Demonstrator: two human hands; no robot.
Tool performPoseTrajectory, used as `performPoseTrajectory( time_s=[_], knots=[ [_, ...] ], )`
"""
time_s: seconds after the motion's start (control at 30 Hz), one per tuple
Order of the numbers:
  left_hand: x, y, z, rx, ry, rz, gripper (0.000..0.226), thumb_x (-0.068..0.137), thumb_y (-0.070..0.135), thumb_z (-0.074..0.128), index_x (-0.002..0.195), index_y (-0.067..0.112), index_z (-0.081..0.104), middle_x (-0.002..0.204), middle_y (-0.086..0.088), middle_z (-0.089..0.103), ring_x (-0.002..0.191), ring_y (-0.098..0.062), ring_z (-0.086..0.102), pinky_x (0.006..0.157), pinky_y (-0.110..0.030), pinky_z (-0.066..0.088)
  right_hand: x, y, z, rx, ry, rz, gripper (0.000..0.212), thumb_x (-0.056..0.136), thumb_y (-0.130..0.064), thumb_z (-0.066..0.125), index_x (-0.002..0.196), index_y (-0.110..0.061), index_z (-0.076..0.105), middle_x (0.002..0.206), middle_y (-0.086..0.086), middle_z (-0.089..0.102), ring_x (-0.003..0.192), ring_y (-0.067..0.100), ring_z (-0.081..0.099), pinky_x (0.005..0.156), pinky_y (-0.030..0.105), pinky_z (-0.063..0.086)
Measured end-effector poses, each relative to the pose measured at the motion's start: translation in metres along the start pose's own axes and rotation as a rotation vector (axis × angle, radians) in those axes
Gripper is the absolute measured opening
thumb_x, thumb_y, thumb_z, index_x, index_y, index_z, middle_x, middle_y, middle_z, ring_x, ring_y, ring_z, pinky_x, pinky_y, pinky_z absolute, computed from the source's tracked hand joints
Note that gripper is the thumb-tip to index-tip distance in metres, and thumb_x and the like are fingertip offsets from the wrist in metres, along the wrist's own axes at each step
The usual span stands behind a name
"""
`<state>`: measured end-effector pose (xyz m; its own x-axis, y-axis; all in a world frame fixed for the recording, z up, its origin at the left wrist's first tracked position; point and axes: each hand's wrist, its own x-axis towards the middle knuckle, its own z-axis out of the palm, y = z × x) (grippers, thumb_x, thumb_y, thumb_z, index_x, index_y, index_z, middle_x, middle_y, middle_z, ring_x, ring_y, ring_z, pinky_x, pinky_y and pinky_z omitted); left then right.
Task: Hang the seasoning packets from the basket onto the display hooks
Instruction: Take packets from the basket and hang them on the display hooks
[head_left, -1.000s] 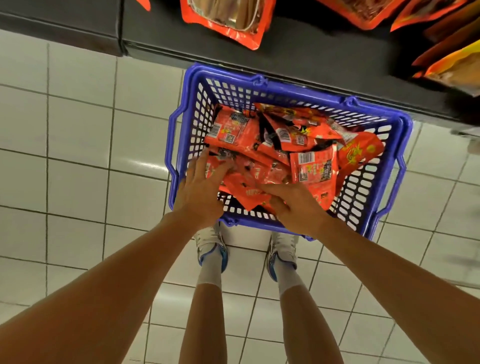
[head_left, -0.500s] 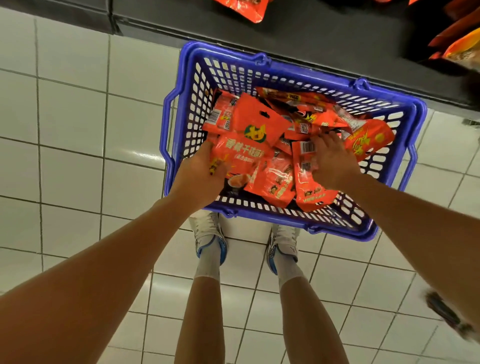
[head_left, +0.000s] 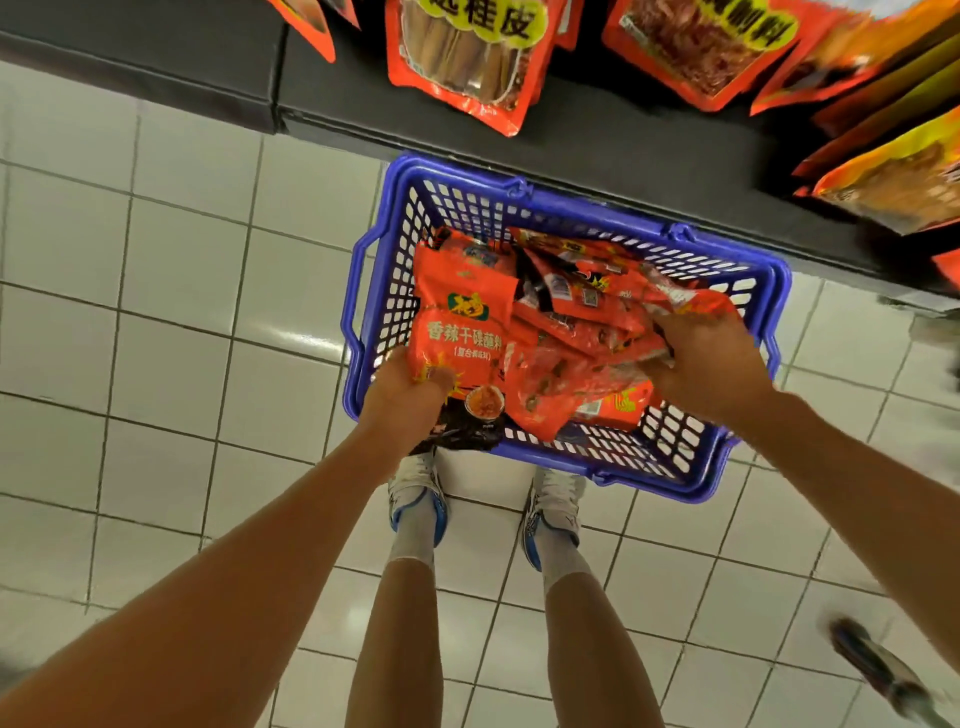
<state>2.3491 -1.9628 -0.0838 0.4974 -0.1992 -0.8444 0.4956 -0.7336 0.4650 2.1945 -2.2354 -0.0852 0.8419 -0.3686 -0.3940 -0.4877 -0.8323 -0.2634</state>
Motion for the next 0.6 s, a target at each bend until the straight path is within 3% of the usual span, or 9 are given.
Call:
performPoseTrajectory(
  time_s=[0.07, 0.13, 0.23, 0.33, 0.4, 0.47, 0.53, 0.6],
  knots=[
    [-0.015, 0.006, 0.004, -0.103, 0.015, -0.05, 0.028, 0.096, 0.032, 0.063, 0.124, 0.031, 0.057, 0.11, 0.004, 0.068, 0.102, -0.018, 0.065, 0.071, -0.03, 0.05, -0.022, -0.018, -0.026, 0.031, 0.188, -0.082, 0.023, 0.08, -0.022, 0.074, 0.096, -0.008, 0.066, 0.083, 0.013, 0.072, 0.07, 0.036, 0.069, 0.064, 0.031, 0.044],
    [-0.032, 0.014, 0.008, -0.231, 0.036, -0.088, 0.031, 0.093, 0.028, 0.065, 0.123, 0.031, 0.059, 0.109, 0.004, 0.07, 0.101, -0.018, 0.065, 0.07, -0.03, 0.05, -0.043, -0.041, -0.045, 0.077, 0.303, -0.118, 0.026, 0.08, -0.027, 0.071, 0.098, -0.009, 0.066, 0.091, 0.013, 0.071, 0.075, 0.035, 0.068, 0.064, 0.032, 0.048],
    [-0.061, 0.034, 0.017, -0.391, 0.037, -0.122, 0.042, 0.084, 0.031, 0.069, 0.125, 0.028, 0.061, 0.112, 0.003, 0.07, 0.1, -0.017, 0.065, 0.074, -0.032, 0.05, -0.068, -0.08, -0.059, 0.107, 0.4, -0.171, 0.026, 0.072, -0.011, 0.082, 0.091, -0.005, 0.066, 0.094, 0.016, 0.066, 0.08, 0.037, 0.063, 0.065, 0.038, 0.048],
    [-0.087, 0.052, 0.023, -0.628, -0.049, -0.178, 0.05, 0.086, 0.039, 0.072, 0.132, 0.021, 0.06, 0.116, -0.008, 0.073, 0.103, -0.031, 0.072, 0.084, -0.048, 0.06, -0.085, -0.123, -0.068, 0.116, 0.38, -0.26, 0.025, 0.062, -0.002, 0.078, 0.084, -0.004, 0.067, 0.092, 0.017, 0.065, 0.077, 0.035, 0.059, 0.062, 0.037, 0.045],
    [-0.107, 0.065, 0.019, -0.767, -0.068, -0.141, 0.052, 0.089, 0.042, 0.072, 0.134, 0.017, 0.06, 0.118, -0.013, 0.074, 0.101, -0.032, 0.074, 0.072, -0.042, 0.062, -0.096, -0.144, -0.081, 0.13, 0.362, -0.325, 0.014, 0.072, -0.009, 0.063, 0.084, -0.004, 0.066, 0.093, 0.017, 0.065, 0.076, 0.035, 0.059, 0.063, 0.039, 0.045],
    [-0.125, 0.077, 0.01, -0.83, -0.07, -0.076, 0.057, 0.092, 0.051, 0.067, 0.136, 0.016, 0.06, 0.124, -0.014, 0.071, 0.107, -0.034, 0.072, 0.077, -0.042, 0.06, -0.103, -0.153, -0.1, 0.136, 0.329, -0.366, 0.017, 0.076, -0.014, 0.056, 0.088, -0.006, 0.065, 0.096, 0.018, 0.064, 0.079, 0.037, 0.059, 0.065, 0.042, 0.048],
    [-0.148, 0.092, -0.003, -0.824, -0.099, -0.019, 0.066, 0.09, 0.067, 0.057, 0.134, 0.018, 0.063, 0.124, -0.014, 0.071, 0.112, -0.034, 0.07, 0.089, -0.048, 0.057, -0.109, -0.157, -0.125, 0.126, 0.291, -0.403, 0.022, 0.072, -0.012, 0.065, 0.093, -0.009, 0.061, 0.102, 0.017, 0.063, 0.084, 0.037, 0.06, 0.068, 0.044, 0.049],
    [-0.174, 0.109, -0.018, -0.757, -0.084, 0.003, 0.064, 0.086, 0.069, 0.06, 0.126, 0.019, 0.068, 0.116, -0.012, 0.075, 0.105, -0.032, 0.073, 0.084, -0.047, 0.059, -0.115, -0.158, -0.151, 0.119, 0.243, -0.461, 0.036, 0.067, -0.012, 0.075, 0.098, -0.013, 0.056, 0.106, 0.016, 0.061, 0.09, 0.036, 0.059, 0.072, 0.043, 0.05]
  ],
)
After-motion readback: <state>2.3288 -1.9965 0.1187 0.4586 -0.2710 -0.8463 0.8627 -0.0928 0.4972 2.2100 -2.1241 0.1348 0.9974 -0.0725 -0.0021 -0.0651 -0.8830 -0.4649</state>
